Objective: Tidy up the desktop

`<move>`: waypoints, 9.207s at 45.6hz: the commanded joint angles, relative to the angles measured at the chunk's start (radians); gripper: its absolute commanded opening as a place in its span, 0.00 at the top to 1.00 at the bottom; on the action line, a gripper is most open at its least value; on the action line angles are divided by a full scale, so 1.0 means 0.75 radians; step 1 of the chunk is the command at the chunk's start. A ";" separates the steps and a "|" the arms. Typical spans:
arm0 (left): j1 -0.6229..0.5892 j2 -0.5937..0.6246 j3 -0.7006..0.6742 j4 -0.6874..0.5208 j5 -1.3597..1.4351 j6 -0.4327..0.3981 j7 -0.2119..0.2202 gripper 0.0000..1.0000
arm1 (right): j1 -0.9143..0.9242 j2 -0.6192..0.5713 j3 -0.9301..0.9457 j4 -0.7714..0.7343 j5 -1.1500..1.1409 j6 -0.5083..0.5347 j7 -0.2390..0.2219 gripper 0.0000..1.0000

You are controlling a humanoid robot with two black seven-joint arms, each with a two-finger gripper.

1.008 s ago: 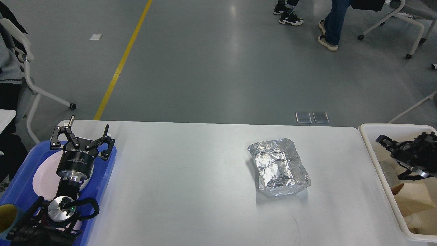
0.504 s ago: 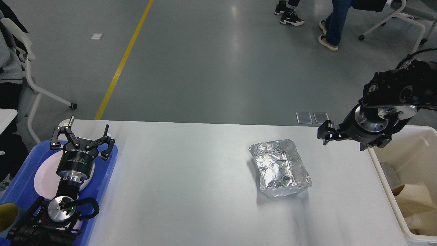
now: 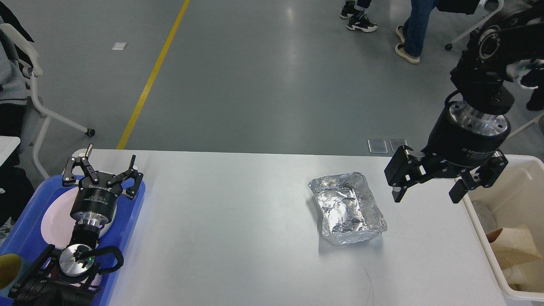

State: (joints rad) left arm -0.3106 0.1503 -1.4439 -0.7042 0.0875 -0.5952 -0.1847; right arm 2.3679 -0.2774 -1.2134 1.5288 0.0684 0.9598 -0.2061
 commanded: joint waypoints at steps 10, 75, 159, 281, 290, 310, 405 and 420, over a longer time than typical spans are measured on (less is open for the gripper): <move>-0.001 0.000 -0.001 -0.002 0.000 0.000 0.001 0.04 | -0.067 -0.021 0.035 -0.054 0.066 -0.110 -0.010 0.00; 0.001 0.000 0.001 -0.002 0.000 0.000 0.001 0.04 | -1.106 0.141 0.180 -0.713 0.806 -0.512 -0.067 0.00; -0.001 0.000 0.001 -0.002 0.000 0.000 0.001 0.04 | -1.503 0.216 0.438 -0.791 0.905 -1.337 -0.061 1.00; -0.001 0.000 0.001 0.000 0.000 0.000 -0.001 0.04 | -2.392 -0.199 0.266 -1.932 0.259 -1.519 -0.044 1.00; -0.001 0.000 0.001 -0.002 0.000 0.000 -0.001 0.04 | -2.421 -0.191 0.286 -1.932 0.261 -1.525 -0.044 1.00; -0.001 0.000 0.001 -0.002 0.000 0.000 -0.001 0.04 | -2.460 -0.139 0.274 -1.934 0.261 -1.599 -0.046 0.00; 0.001 0.000 0.001 -0.002 0.000 0.000 -0.001 0.04 | -2.404 -0.136 3.139 -1.222 0.038 -0.709 -0.081 0.00; -0.001 0.000 0.001 -0.002 0.000 0.000 -0.001 0.04 | -2.683 0.114 3.608 -1.071 -0.026 -0.709 0.200 0.00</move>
State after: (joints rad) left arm -0.3106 0.1503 -1.4442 -0.7052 0.0876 -0.5951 -0.1856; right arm 0.3907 -0.2051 1.4765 0.6971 0.0815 0.4339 -0.2248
